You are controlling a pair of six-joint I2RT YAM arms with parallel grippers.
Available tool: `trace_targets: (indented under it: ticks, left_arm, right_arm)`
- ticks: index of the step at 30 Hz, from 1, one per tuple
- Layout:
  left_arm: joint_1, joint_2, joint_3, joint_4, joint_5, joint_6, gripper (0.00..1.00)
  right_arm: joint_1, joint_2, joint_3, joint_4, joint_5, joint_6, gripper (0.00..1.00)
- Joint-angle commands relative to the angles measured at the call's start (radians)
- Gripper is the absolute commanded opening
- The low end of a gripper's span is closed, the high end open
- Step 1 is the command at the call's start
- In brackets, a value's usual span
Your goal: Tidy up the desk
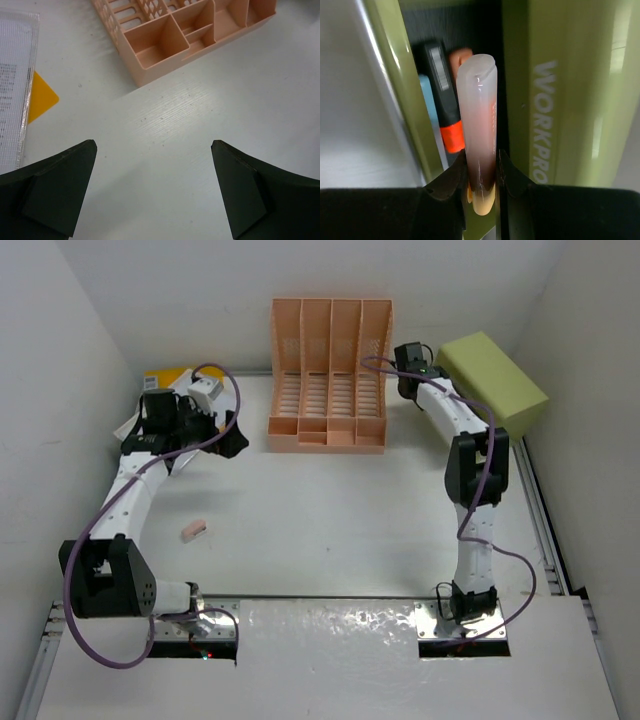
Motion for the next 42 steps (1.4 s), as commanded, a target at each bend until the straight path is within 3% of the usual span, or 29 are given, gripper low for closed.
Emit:
trace_targets:
  ticks: [1, 7, 8, 12, 20, 21, 23, 24, 25, 28, 30, 32, 35, 42]
  left_arm:
    - [0.008, -0.017, -0.017, 0.021, -0.015, 0.039, 1.00]
    - [0.008, 0.000, -0.028, 0.024, 0.028, 0.041, 1.00]
    - [0.009, 0.003, -0.028, 0.023, 0.030, 0.041, 1.00]
    - [0.008, 0.015, -0.028, 0.018, 0.033, 0.048, 1.00]
    - [0.009, 0.036, -0.023, 0.018, 0.041, 0.048, 1.00]
    - [0.009, 0.042, -0.022, 0.018, 0.041, 0.047, 1.00]
    - [0.008, 0.052, -0.020, 0.015, 0.042, 0.047, 1.00]
    - [0.009, 0.053, -0.020, 0.018, 0.045, 0.044, 1.00]
    - [0.008, 0.055, -0.020, 0.021, 0.047, 0.044, 1.00]
    - [0.008, 0.062, -0.020, 0.026, 0.041, 0.042, 1.00]
    - [0.009, 0.064, -0.020, 0.018, 0.021, 0.053, 1.00]
    - [0.008, 0.062, -0.020, 0.003, 0.011, 0.060, 1.00]
    - [0.008, 0.062, -0.023, 0.009, 0.018, 0.062, 1.00]
    - [0.009, 0.081, -0.020, 0.009, 0.008, 0.068, 1.00]
  right_arm:
    - [-0.020, 0.013, 0.043, -0.076, 0.118, -0.085, 0.12]
    - [-0.032, 0.042, 0.080, -0.089, 0.154, -0.088, 0.22]
    - [-0.034, 0.039, 0.077, -0.087, 0.149, -0.090, 0.39]
    - [-0.035, 0.016, 0.065, -0.105, 0.111, -0.088, 0.69]
    - [-0.034, -0.075, 0.059, -0.139, 0.103, -0.061, 0.73]
    - [-0.035, -0.091, 0.057, -0.142, 0.111, -0.048, 0.72]
    - [-0.031, -0.141, 0.054, -0.158, 0.099, -0.016, 0.60]
    - [-0.021, -0.164, 0.035, -0.159, 0.044, 0.037, 0.50]
    - [-0.015, -0.187, 0.010, -0.158, -0.004, 0.069, 0.24]
    - [0.015, -0.315, -0.213, -0.034, -0.324, 0.154, 0.00]
    - [0.041, -0.404, -0.416, 0.078, -0.511, 0.153, 0.00]
    - [0.051, -0.413, -0.479, 0.163, -0.518, 0.153, 0.00]
    - [0.051, -0.341, -0.423, 0.107, -0.353, 0.153, 0.00]
    - [0.048, -0.193, -0.329, 0.089, -0.268, 0.116, 0.00]
